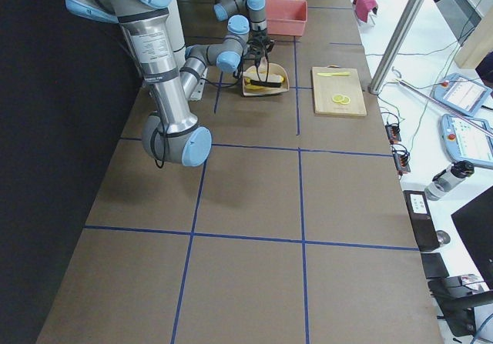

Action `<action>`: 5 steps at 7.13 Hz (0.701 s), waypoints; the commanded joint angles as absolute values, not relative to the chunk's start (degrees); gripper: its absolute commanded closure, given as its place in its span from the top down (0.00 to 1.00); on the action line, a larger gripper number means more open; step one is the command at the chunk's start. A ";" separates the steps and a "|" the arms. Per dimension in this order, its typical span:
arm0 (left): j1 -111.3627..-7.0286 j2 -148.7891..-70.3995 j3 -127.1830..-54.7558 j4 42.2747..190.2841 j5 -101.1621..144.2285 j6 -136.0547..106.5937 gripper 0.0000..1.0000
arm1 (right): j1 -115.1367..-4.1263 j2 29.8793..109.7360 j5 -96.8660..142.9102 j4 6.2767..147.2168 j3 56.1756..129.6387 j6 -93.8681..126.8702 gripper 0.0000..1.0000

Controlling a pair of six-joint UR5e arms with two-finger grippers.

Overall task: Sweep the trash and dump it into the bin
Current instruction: 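Lift the loaded dustpan with the left gripper over the pink bin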

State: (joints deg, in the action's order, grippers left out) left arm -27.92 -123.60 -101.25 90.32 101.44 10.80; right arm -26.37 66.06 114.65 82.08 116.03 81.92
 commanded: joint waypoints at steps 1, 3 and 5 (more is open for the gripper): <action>-29.69 -123.66 -103.52 91.22 102.04 7.31 0.17 | -30.47 70.97 116.70 82.53 119.68 81.83 0.00; -37.57 -121.75 -104.93 90.88 111.91 6.59 0.15 | -35.05 76.09 118.56 82.44 121.02 79.90 0.00; -44.71 -114.30 -110.97 90.71 119.77 6.77 0.11 | -36.99 78.30 118.57 82.44 121.03 77.70 0.00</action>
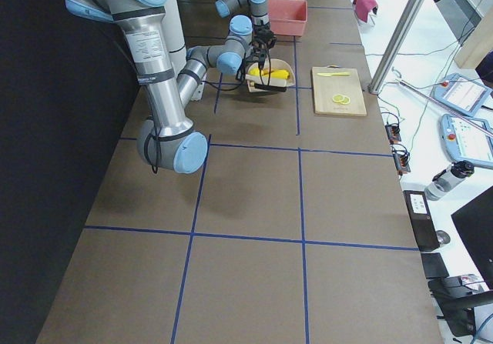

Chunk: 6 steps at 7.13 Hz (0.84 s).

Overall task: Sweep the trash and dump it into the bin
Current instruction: 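Lift the loaded dustpan with the left gripper over the pink bin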

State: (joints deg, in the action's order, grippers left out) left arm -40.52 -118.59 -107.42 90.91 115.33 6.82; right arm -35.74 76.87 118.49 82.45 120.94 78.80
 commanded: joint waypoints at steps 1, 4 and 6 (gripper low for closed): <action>-47.35 -107.91 -115.10 90.79 120.23 7.29 0.08 | -37.26 79.53 118.48 82.44 120.76 76.13 0.00; -61.12 -96.01 -122.23 90.44 127.00 10.69 0.06 | -37.18 80.33 118.04 82.35 120.24 74.36 0.00; -69.13 -85.82 -123.14 90.44 126.57 27.06 0.02 | -37.09 80.25 117.95 82.35 119.71 74.36 0.00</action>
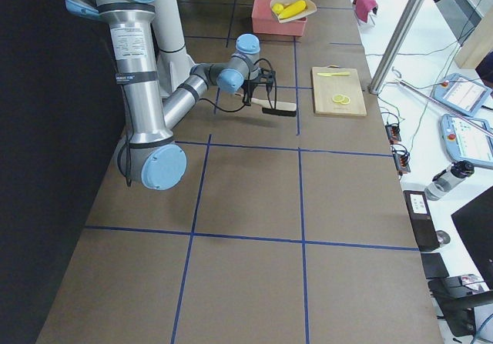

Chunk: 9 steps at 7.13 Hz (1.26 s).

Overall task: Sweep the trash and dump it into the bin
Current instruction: 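Lift the loaded dustpan with the left gripper over the pink bin, then tilt the dustpan with the left gripper to dump produce into the bin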

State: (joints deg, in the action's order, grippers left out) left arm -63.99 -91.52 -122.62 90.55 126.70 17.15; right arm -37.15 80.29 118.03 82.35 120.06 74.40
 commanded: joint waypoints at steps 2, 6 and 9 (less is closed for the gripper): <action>-77.05 -83.59 -118.50 90.18 126.39 42.49 0.00 | -37.09 80.24 117.86 82.27 119.53 74.36 0.00; -77.87 -84.90 -115.32 90.00 109.73 60.93 0.00 | -36.91 80.33 116.90 82.27 119.62 74.62 0.00; -75.95 -85.52 -115.22 89.56 99.86 68.45 0.00 | -36.83 80.42 116.72 82.00 119.01 74.62 0.00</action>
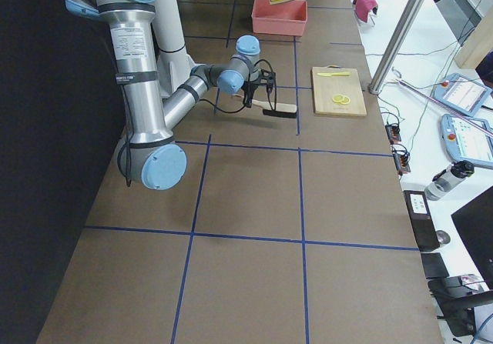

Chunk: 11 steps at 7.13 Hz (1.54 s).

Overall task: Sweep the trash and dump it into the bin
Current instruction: 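Tilt the dustpan with the left gripper to dump produce into the bin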

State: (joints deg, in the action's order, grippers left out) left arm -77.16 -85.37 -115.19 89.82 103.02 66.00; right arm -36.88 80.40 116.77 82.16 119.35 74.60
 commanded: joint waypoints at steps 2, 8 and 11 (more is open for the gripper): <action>-72.36 -85.78 -115.22 89.47 95.74 71.34 0.00 | -36.74 80.33 116.72 81.83 118.39 74.53 0.00; -72.07 -91.21 -115.49 86.40 104.18 71.24 0.00 | -36.30 79.81 116.63 81.83 118.04 74.88 0.00; -68.24 -103.05 -111.55 86.39 119.69 58.56 0.00 | -35.60 79.45 116.63 81.83 117.16 75.06 0.00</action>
State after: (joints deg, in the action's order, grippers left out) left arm -70.97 -97.77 -113.60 86.30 115.02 62.70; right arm -35.80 79.59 116.63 81.83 117.58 75.01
